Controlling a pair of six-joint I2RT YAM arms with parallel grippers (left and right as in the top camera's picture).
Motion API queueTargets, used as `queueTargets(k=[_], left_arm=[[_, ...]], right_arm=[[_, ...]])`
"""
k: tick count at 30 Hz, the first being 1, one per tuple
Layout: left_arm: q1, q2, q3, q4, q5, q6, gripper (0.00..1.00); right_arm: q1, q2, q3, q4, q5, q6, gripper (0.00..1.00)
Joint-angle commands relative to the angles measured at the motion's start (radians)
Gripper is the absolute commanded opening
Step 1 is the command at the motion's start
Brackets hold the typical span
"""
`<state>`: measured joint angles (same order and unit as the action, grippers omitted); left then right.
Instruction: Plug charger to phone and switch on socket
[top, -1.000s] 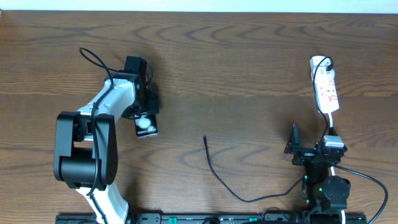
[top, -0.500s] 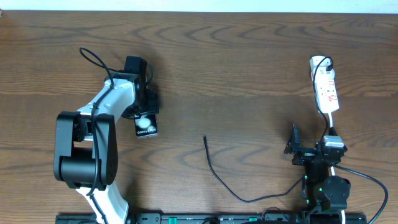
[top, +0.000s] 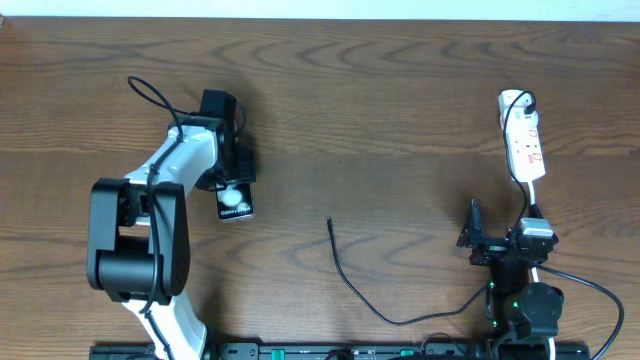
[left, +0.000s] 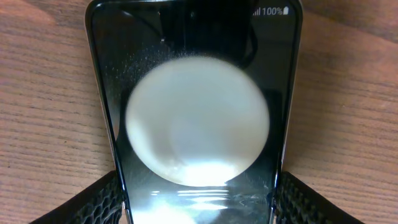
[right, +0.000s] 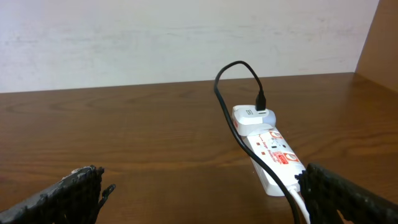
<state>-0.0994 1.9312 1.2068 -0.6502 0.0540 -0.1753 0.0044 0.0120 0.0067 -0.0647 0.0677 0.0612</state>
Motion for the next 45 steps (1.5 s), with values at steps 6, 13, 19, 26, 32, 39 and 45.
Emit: queueTargets(k=[6,13,19,26,32,39,45], left_arm=[[0.002,0.029,0.167,-0.110,0.016,0.014,0.07],[0.002,0.028,0.266,-0.199,0.016,0.014,0.07],[0.002,0.028,0.273,-0.238,0.017,0.013,0.08],[0.002,0.028,0.273,-0.250,0.016,0.014,0.07],[0.002,0.028,0.273,-0.250,0.016,0.014,0.07],[0.002,0.028,0.273,-0.250,0.016,0.014,0.07],[0.002,0.029,0.272,-0.249,0.016,0.014,0.07]], right_arm=[[0.010,-0.005,-0.001,-0.003,0.008,0.013,0.99],[0.010,-0.005,-0.001,-0.003,0.008,0.013,0.99],[0.010,-0.005,-0.001,-0.003,0.008,0.013,0.99],[0.010,-0.005,-0.001,-0.003,0.008,0.013,0.99],[0.010,-0.005,-0.001,-0.003,0.008,0.013,0.99],[0.010,-0.005,-0.001,-0.003,0.008,0.013,0.99],[0.010,-0.005,-0.001,-0.003,0.008,0.013,0.99]])
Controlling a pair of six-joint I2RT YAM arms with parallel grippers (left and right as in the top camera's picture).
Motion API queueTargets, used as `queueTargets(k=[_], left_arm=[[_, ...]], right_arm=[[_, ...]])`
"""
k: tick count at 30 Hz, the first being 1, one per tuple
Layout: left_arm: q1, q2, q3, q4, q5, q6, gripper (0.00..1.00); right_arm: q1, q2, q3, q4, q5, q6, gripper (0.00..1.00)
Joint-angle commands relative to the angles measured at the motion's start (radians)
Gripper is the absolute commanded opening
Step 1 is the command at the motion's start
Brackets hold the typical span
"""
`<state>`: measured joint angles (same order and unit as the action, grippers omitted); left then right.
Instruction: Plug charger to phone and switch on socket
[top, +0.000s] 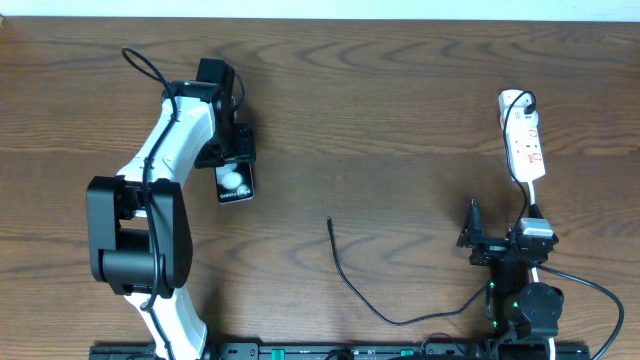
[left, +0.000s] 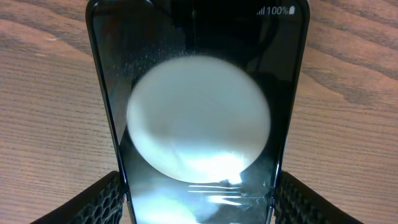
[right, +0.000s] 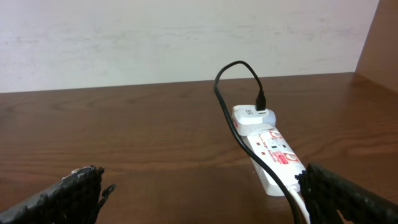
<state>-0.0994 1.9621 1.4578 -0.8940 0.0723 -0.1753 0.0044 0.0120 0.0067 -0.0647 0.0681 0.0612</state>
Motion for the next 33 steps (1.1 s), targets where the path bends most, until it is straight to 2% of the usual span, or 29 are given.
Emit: queueTargets(k=[1,8,18,33], left_arm=[[0.002,-0.002,0.020,-0.003,-0.003,0.014,0.08],[0.002,-0.002,-0.002,0.015,-0.003,0.014,0.07],[0.002,-0.002,-0.137,0.118,-0.003,0.014,0.07],[0.002,-0.002,-0.138,0.122,-0.003,0.014,0.08]], right_arm=[[0.010,-0.005,-0.001,-0.003,0.008,0.013,0.99],[0.010,-0.005,-0.001,-0.003,0.008,0.013,0.99],[0.010,-0.005,-0.001,-0.003,0.008,0.013,0.99],[0.010,-0.005,-0.001,-0.003,0.008,0.013,0.99]])
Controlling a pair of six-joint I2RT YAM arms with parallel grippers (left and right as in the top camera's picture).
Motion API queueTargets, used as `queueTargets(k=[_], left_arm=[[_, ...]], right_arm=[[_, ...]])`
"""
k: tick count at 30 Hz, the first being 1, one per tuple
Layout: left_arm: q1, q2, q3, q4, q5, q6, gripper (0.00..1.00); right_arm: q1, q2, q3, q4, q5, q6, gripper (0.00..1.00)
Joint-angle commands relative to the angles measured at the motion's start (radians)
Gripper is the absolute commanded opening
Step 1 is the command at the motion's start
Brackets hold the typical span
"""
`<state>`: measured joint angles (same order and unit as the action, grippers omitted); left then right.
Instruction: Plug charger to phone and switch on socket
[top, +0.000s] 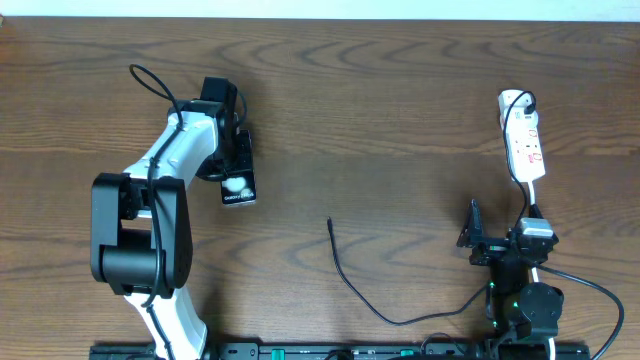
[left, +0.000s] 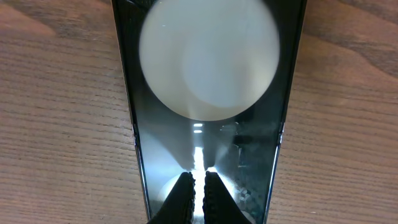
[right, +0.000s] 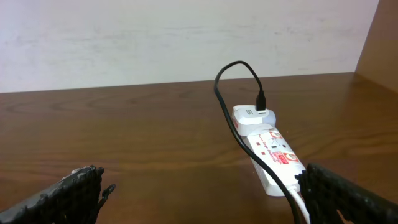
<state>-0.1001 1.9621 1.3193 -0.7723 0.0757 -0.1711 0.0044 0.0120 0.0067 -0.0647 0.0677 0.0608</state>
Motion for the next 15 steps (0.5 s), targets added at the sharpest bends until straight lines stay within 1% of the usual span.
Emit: queueTargets(k=[1,3,4,10,12,14,15], left_arm=[[0.002,-0.002,0.000,0.001,-0.006,0.010,0.17],[0.002,-0.002,0.000,0.004,-0.006,0.010,0.47],[0.002,-0.002,0.000,0.005,-0.006,0.010,0.52],[0.002,-0.002,0.000,0.008,-0.006,0.010,0.79],[0.002,-0.002,0.000,0.008,-0.006,0.010,0.84],[0.002,-0.002,0.000,0.011,-0.006,0.010,0.86],[0.002,-0.002,0.000,0.012,-0.006,0.010,0.89]], right_arm=[[0.010,-0.005,-0.001,-0.003,0.008,0.013,0.99],[0.010,-0.005,-0.001,-0.003,0.008,0.013,0.99],[0.010,-0.005,-0.001,-0.003,0.008,0.013,0.99],[0.010,-0.005,-0.001,-0.003,0.008,0.013,0.99],[0.010,-0.005,-0.001,-0.003,0.008,0.013,0.99],[0.010,-0.005,-0.001,-0.003,0.008,0.013,0.99],[0.010,-0.005,-0.001,-0.003,0.008,0.013,0.99]])
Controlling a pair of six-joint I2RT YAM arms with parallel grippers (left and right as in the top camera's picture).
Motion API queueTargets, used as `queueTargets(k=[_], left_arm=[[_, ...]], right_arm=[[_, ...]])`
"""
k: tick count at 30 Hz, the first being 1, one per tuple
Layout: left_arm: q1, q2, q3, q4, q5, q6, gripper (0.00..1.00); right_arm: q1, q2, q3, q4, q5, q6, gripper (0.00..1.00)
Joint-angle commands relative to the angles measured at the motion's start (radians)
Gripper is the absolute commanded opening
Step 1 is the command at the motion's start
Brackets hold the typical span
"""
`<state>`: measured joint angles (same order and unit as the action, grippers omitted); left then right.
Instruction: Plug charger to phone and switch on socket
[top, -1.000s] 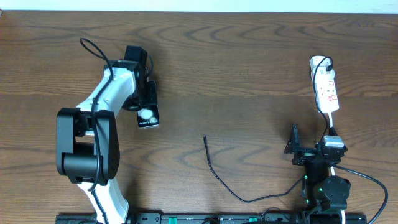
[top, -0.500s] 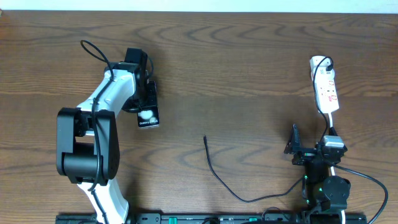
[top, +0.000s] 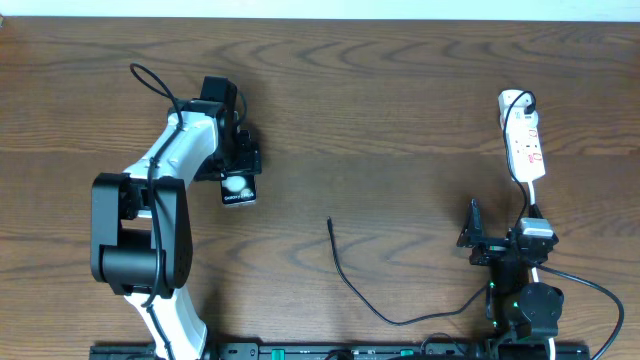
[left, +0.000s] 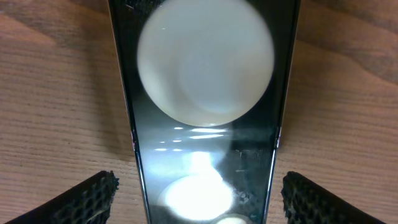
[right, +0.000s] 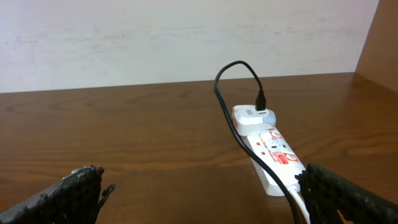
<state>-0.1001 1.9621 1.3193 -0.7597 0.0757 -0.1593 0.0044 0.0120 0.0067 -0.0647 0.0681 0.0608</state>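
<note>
A black phone (top: 237, 187) lies screen-up on the wooden table, left of centre, and a round light is mirrored in its glass (left: 205, 93). My left gripper (left: 198, 190) is open just over it, with one finger on each side of the phone's near end and a small gap to its edges. The black charger cable (top: 370, 305) ends loose at its plug tip (top: 331, 222) mid-table. A white power strip (right: 270, 152) with the charger adapter (right: 252, 118) plugged in lies at the far right. My right gripper (right: 202, 183) is open and empty, well short of the strip.
The strip's own white lead (top: 537, 265) and the black cable run back past my right arm's base (top: 520, 300) at the near right edge. A pale wall (right: 186, 37) rises behind the table.
My left gripper's fingers were pressed together over the phone's screen and now stand wide apart on either side of it. The phone and my right arm are where they were.
At first my left fingers flanked the phone nearer the front edge. By 1.6 s ago phone and gripper were a little farther back. Then the fingers were shut together above the screen, and now they are open astride it. The cable and right arm stayed still.
</note>
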Motion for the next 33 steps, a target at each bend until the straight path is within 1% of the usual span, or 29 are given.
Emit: queueTargets(k=[1,6,15,22,33], left_arm=[[0.002,-0.002,0.000,0.000,-0.006,-0.003,0.91],[0.002,-0.002,0.000,0.015,-0.005,-0.003,0.92],[0.002,-0.002,0.000,0.055,-0.005,-0.003,0.93],[0.002,0.001,0.000,0.055,-0.005,-0.003,0.93],[0.002,0.046,0.000,0.074,-0.005,-0.003,0.93]], right_arm=[[0.010,-0.005,-0.001,-0.003,0.008,0.013,0.99],[0.010,-0.005,-0.001,-0.003,0.008,0.013,0.99],[0.010,-0.005,-0.001,-0.003,0.008,0.013,0.99],[0.010,-0.005,-0.001,-0.003,0.008,0.013,0.99],[0.010,-0.005,-0.001,-0.003,0.008,0.013,0.99]])
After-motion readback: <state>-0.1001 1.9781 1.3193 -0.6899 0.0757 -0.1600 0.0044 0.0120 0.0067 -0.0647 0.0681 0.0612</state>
